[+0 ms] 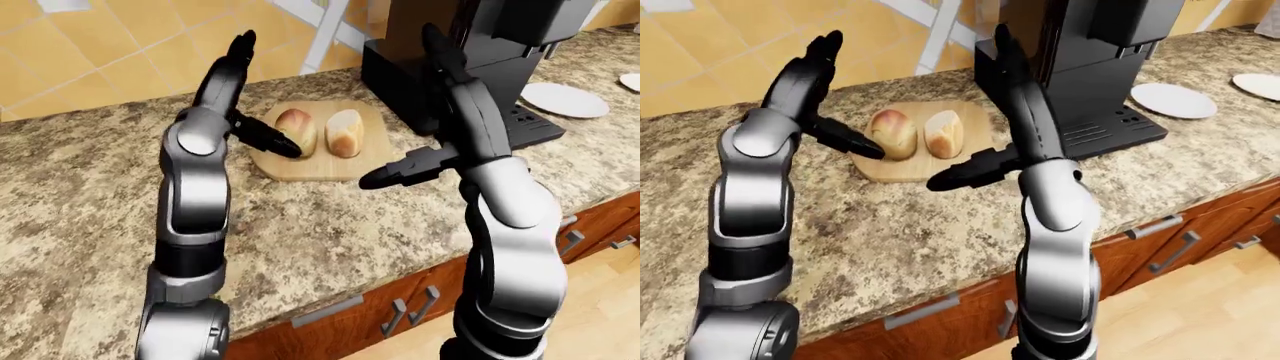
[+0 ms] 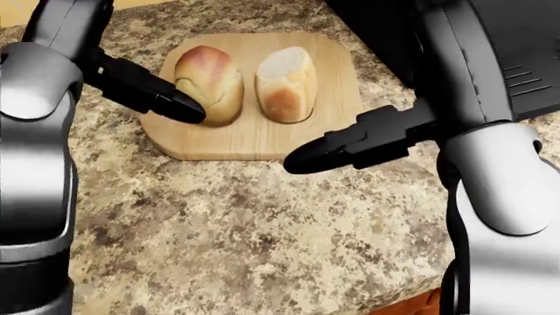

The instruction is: Place all breads on the cutting board.

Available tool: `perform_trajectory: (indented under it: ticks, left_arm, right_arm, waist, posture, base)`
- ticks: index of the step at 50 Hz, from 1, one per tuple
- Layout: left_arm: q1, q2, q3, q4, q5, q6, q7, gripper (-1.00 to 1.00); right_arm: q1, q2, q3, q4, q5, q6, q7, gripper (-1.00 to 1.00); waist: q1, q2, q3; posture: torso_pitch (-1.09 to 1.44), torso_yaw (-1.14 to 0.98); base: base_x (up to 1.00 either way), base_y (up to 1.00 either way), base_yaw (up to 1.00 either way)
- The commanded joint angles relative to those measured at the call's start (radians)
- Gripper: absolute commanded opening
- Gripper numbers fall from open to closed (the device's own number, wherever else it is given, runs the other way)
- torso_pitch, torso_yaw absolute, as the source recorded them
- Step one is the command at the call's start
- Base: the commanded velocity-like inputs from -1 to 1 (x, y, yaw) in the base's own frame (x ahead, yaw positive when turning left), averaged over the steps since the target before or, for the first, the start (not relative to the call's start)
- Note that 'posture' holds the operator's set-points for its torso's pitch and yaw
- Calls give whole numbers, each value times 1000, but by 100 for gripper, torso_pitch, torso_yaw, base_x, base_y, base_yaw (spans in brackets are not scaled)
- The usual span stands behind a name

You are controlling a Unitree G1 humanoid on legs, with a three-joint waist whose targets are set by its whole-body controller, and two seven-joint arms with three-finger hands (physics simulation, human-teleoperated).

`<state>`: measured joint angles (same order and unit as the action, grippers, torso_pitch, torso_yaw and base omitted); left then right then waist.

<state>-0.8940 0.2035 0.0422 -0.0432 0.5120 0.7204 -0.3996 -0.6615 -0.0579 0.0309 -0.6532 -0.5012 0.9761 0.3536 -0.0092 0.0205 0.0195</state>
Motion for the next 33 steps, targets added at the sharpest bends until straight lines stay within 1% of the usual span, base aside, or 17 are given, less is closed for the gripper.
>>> perform_trajectory:
  ticks: [1, 3, 4, 6, 9, 10, 12, 15, 17, 19, 20, 21, 23, 26, 27, 29, 33]
  left_arm:
    - [71, 16, -16, -197, 52, 69, -78, 100]
    - [134, 25, -14, -362, 96, 139, -147, 100]
    - [159, 27, -10, -415, 112, 159, -170, 100]
    - [224, 32, 20, -513, 123, 182, -208, 100]
    - [281, 45, 58, -599, 115, 208, -232, 100]
    - [292, 51, 73, -620, 107, 218, -237, 100]
    - [305, 68, 85, -668, 103, 253, -252, 100]
    - [308, 129, 120, -770, 107, 346, -311, 100]
    - [343, 154, 163, -828, 94, 372, -331, 100]
    - [387, 164, 199, -856, 67, 371, -331, 100]
    - [402, 170, 221, -864, 51, 373, -330, 100]
    - [416, 179, 256, -865, 29, 372, -330, 100]
    - [442, 198, 308, -866, -12, 366, -319, 100]
    - [489, 220, 405, -847, -90, 337, -292, 100]
    - [519, 222, 452, -844, -120, 319, -283, 100]
    - [559, 233, 519, -840, -178, 302, -268, 100]
    - [598, 266, 598, -838, -263, 303, -235, 100]
  right_arm:
    - [-32, -25, -23, -53, 4, 15, 10, 100]
    - [-27, -45, -36, -98, 13, 48, 26, 100]
    - [-24, -53, -49, -104, 24, 49, 26, 100]
    - [-2, -71, -80, -137, 52, 60, 28, 100]
    - [29, -101, -127, -164, 104, 63, 16, 100]
    - [33, -113, -145, -170, 124, 68, 11, 100]
    - [34, -137, -170, -183, 161, 85, -2, 100]
    - [45, -171, -204, -198, 214, 95, -22, 100]
    - [45, -195, -219, -225, 243, 123, -30, 100]
    - [38, -215, -232, -237, 269, 142, -41, 100]
    - [40, -220, -235, -239, 281, 143, -49, 100]
    - [41, -227, -232, -242, 289, 147, -58, 100]
    - [47, -234, -236, -236, 307, 137, -71, 100]
    - [51, -245, -241, -236, 328, 136, -85, 100]
    - [51, -250, -245, -239, 335, 140, -87, 100]
    - [50, -256, -249, -237, 348, 140, -95, 100]
    - [55, -264, -254, -240, 367, 139, -109, 100]
  waist:
    - [7, -11, -14]
    - [5, -4, -17]
    - [5, 0, -17]
    - [3, 10, -18]
    - [3, 24, -28]
    - [2, 28, -31]
    - [0, 33, -34]
    - [-2, 35, -28]
    - [-2, 29, -16]
    - [1, 19, -6]
    - [2, 13, -2]
    - [1, 9, -1]
    - [3, -6, -5]
    - [5, -24, -11]
    - [6, -28, -13]
    - [6, -34, -19]
    - [-1, -39, -27]
  posture:
    - [0, 0]
    - [0, 0]
    - [0, 0]
    - [0, 0]
    - [0, 0]
    - [0, 0]
    - [0, 0]
    - [0, 0]
    - [0, 0]
    - [0, 0]
    - [0, 0]
    - [0, 0]
    - [0, 0]
    - [0, 0]
    - [0, 0]
    - [0, 0]
    - [0, 0]
  base:
    - [0, 0, 0]
    - [0, 0, 0]
    - [0, 0, 0]
    - [0, 0, 0]
    - [0, 0, 0]
    - [0, 0, 0]
    - [0, 0, 0]
    - [0, 0, 0]
    - [0, 0, 0]
    - [0, 0, 0]
    - [0, 0, 0]
    - [0, 0, 0]
    - [0, 0, 0]
    - [0, 0, 0]
    - [0, 0, 0]
    - [0, 0, 0]
    - [0, 0, 0]
